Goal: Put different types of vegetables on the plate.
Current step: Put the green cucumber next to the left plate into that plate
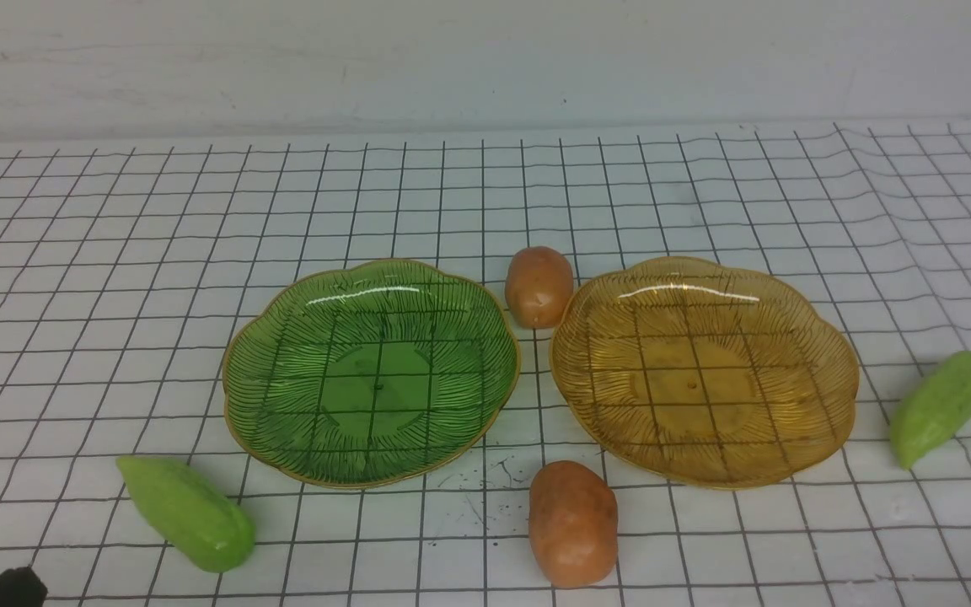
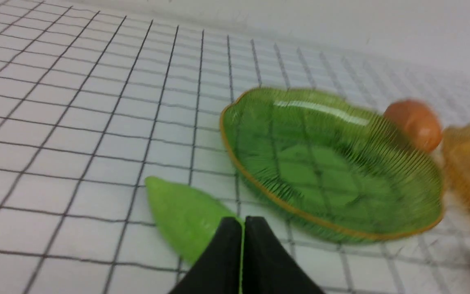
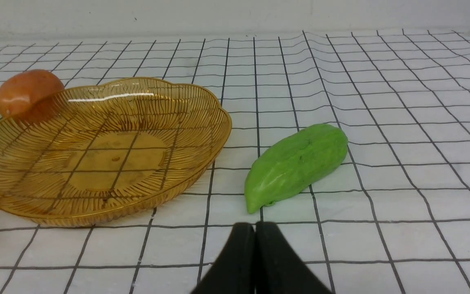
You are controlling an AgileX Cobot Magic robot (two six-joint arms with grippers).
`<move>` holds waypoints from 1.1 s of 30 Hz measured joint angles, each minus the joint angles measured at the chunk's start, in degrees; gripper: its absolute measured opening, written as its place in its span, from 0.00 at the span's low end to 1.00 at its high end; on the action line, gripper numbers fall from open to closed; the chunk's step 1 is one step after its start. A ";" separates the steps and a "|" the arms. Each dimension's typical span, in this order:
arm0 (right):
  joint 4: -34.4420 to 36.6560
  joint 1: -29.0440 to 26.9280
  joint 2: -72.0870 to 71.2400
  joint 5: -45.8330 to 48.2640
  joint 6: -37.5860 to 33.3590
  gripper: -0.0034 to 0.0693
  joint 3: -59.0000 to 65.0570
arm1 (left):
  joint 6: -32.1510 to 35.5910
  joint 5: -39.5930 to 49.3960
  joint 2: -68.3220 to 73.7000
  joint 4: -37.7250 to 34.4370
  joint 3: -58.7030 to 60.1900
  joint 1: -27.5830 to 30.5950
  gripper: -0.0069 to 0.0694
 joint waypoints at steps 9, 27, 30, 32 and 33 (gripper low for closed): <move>-0.24 0.00 0.00 0.00 0.28 0.03 0.00 | -2.28 -17.11 0.00 -24.29 -0.06 0.00 0.08; 1.02 0.00 0.00 -5.06 2.89 0.03 0.49 | 18.43 14.79 15.96 -22.59 -43.93 0.00 0.08; 9.29 0.00 0.00 -11.00 8.19 0.03 0.49 | 16.39 24.84 24.65 -16.40 -46.37 0.00 0.08; 17.16 0.00 0.00 -14.96 12.72 0.03 0.49 | 13.44 32.58 32.08 -9.25 -46.43 0.00 0.08; 21.70 0.00 0.00 -16.74 14.90 0.03 0.49 | 11.44 35.51 35.99 -4.91 -46.43 0.00 0.08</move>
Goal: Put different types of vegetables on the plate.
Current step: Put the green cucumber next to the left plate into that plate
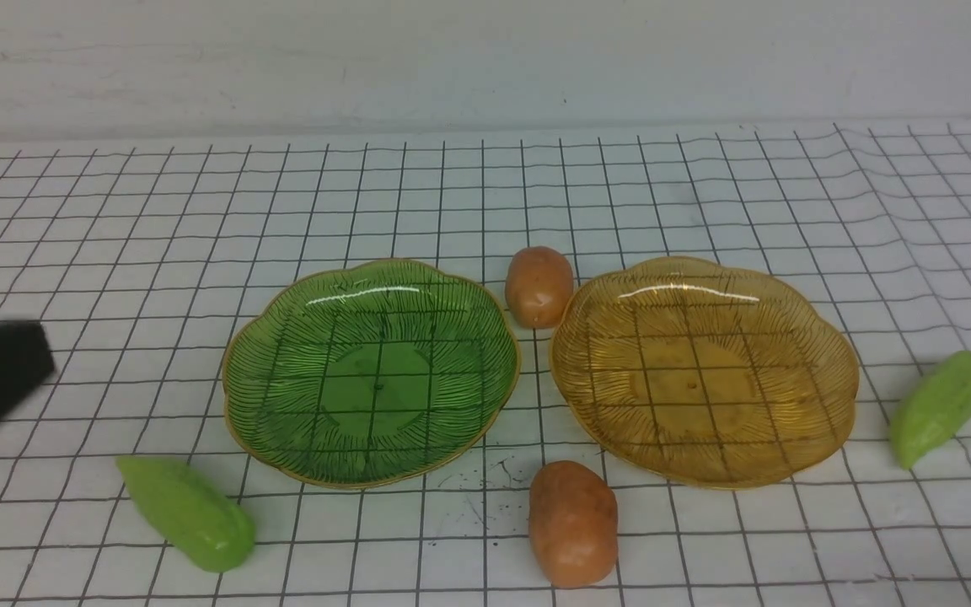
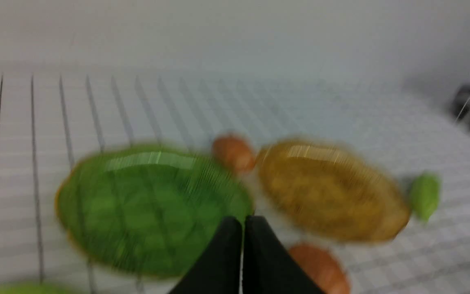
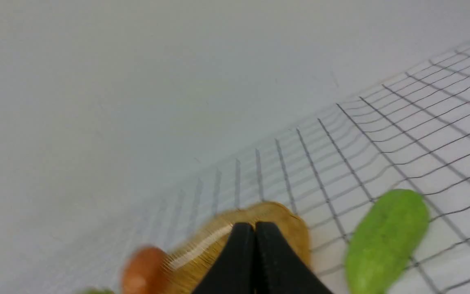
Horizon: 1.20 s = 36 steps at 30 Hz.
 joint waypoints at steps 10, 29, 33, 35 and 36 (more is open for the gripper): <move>13.48 0.00 0.00 -3.53 3.09 0.03 0.00 | -22.72 0.64 18.72 22.84 0.06 0.06 0.08; 10.13 2.37 21.86 36.86 -19.06 0.03 -33.19 | -14.49 -2.57 43.57 -0.91 -0.05 9.49 0.09; 10.44 2.37 31.97 48.52 -24.68 0.03 -41.36 | -14.30 -4.66 44.97 2.03 -0.15 9.62 0.17; 11.67 2.37 34.71 50.83 -26.89 0.03 -42.07 | -14.35 -6.20 45.03 2.87 -0.15 9.69 0.24; 12.30 2.37 35.70 51.65 -27.89 0.03 -42.13 | -14.35 -7.51 45.16 3.01 -0.22 9.74 0.30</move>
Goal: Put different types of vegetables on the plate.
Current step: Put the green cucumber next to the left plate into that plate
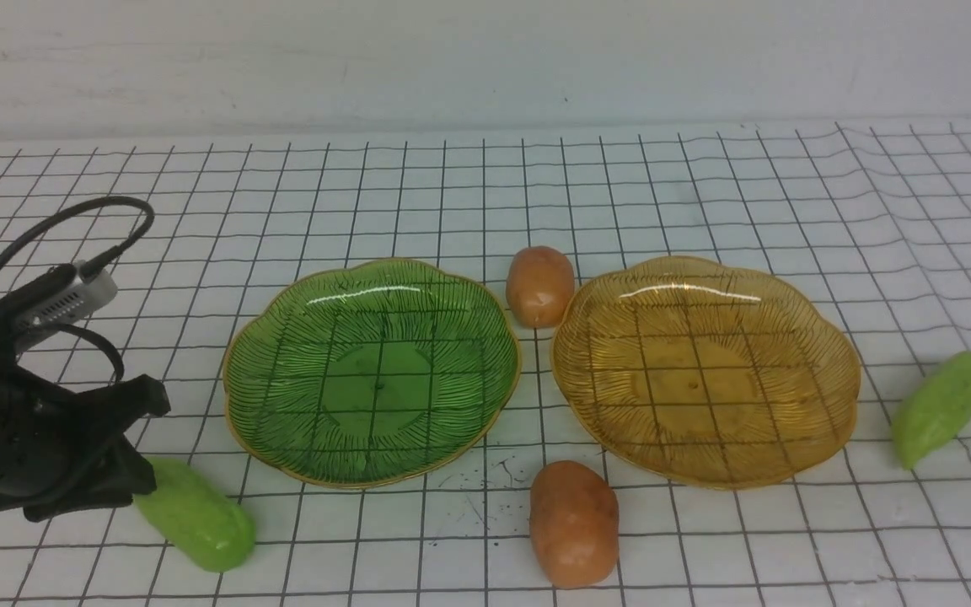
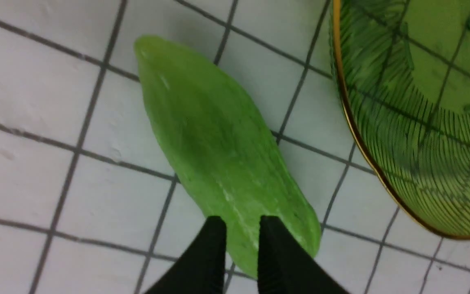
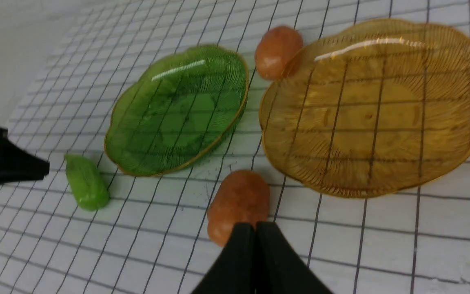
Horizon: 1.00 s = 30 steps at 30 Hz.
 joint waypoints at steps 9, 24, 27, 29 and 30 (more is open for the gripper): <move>3.67 0.00 1.51 1.42 -2.51 0.03 -0.17 | -0.17 -6.00 5.71 -1.85 -0.31 0.00 0.79; 0.14 0.00 1.57 2.29 -4.05 0.03 -0.17 | 0.63 -7.67 13.80 -2.66 -1.27 0.19 0.63; -4.56 0.00 2.56 2.66 -0.75 0.03 -0.35 | 0.63 -4.41 13.19 0.70 -2.69 0.40 0.64; -11.17 0.00 5.62 3.81 3.18 0.03 -1.64 | 0.63 1.20 11.23 4.01 -6.24 0.65 0.64; -14.00 0.00 7.11 4.49 4.16 0.03 -2.51 | 1.09 2.60 10.49 4.19 -7.50 0.65 0.64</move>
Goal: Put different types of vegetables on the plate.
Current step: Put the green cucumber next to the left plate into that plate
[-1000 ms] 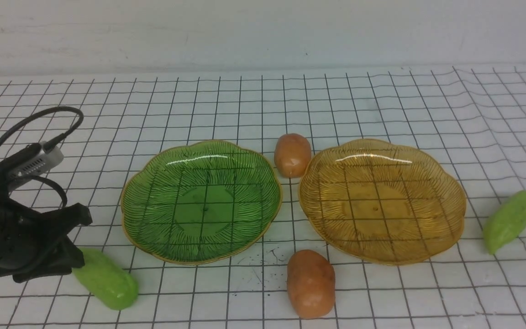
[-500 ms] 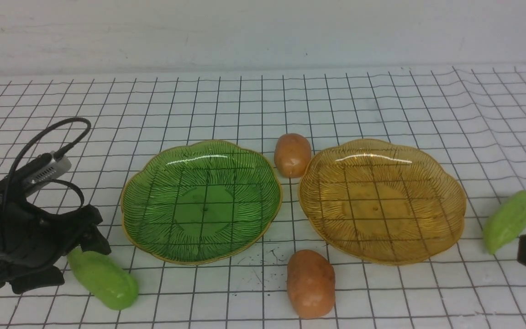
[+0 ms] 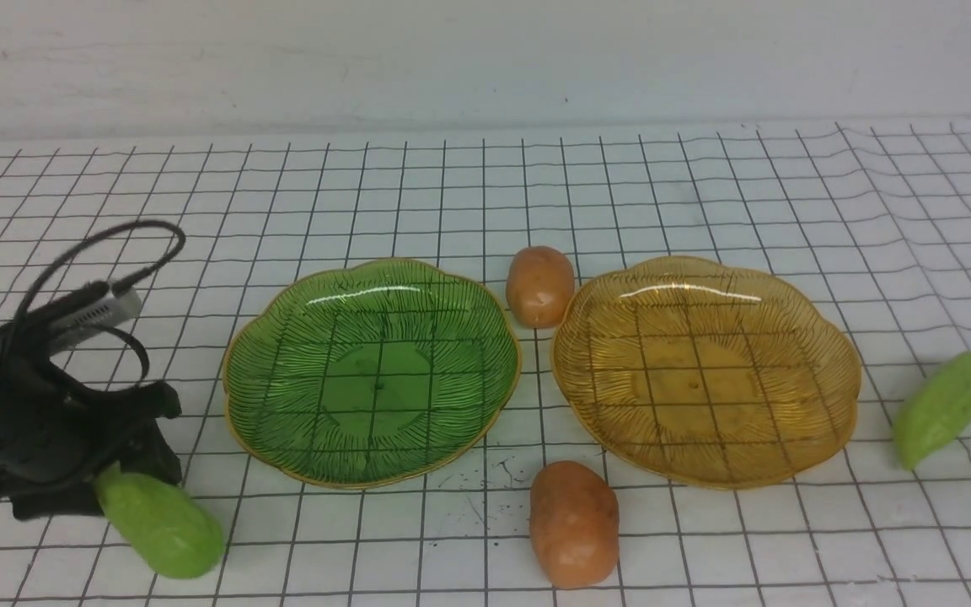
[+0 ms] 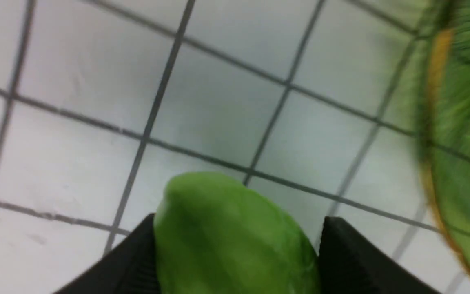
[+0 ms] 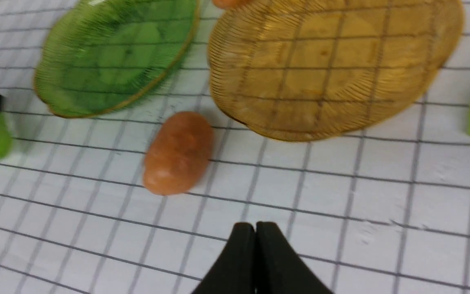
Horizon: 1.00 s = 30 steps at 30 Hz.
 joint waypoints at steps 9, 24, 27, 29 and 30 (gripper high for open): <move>-21.63 -0.09 16.73 1.55 11.72 0.03 -8.56 | 25.25 2.78 -5.41 -16.12 -11.21 -8.46 0.64; -8.83 -15.99 48.37 -9.69 14.82 0.23 -18.52 | 32.17 -7.59 10.21 -30.16 -14.53 -14.69 0.65; -6.72 -15.99 52.75 -10.72 14.46 0.41 -20.34 | 32.17 -7.70 10.99 -30.20 -14.76 -14.69 0.72; -6.02 -15.99 55.12 -10.97 14.35 0.54 -21.48 | 32.17 -7.77 11.11 -30.20 -14.82 -14.69 0.79; -5.91 -15.99 56.16 -11.28 14.35 0.61 -21.99 | 32.17 -7.77 11.11 -30.20 -14.86 -14.69 0.82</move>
